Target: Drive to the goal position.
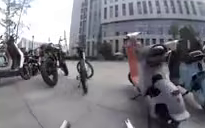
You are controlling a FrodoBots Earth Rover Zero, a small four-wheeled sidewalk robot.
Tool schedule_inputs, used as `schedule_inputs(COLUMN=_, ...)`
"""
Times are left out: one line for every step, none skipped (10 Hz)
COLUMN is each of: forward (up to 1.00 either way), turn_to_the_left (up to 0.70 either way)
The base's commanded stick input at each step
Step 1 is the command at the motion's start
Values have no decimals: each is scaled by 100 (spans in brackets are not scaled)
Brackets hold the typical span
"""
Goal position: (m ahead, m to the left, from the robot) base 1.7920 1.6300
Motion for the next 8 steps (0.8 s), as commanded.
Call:
schedule_inputs(forward=45, turn_to_the_left=-27)
schedule_inputs(forward=45, turn_to_the_left=-27)
schedule_inputs(forward=45, turn_to_the_left=-27)
schedule_inputs(forward=45, turn_to_the_left=-27)
schedule_inputs(forward=45, turn_to_the_left=0)
schedule_inputs(forward=45, turn_to_the_left=0)
schedule_inputs(forward=38, turn_to_the_left=-5)
schedule_inputs(forward=0, turn_to_the_left=-31)
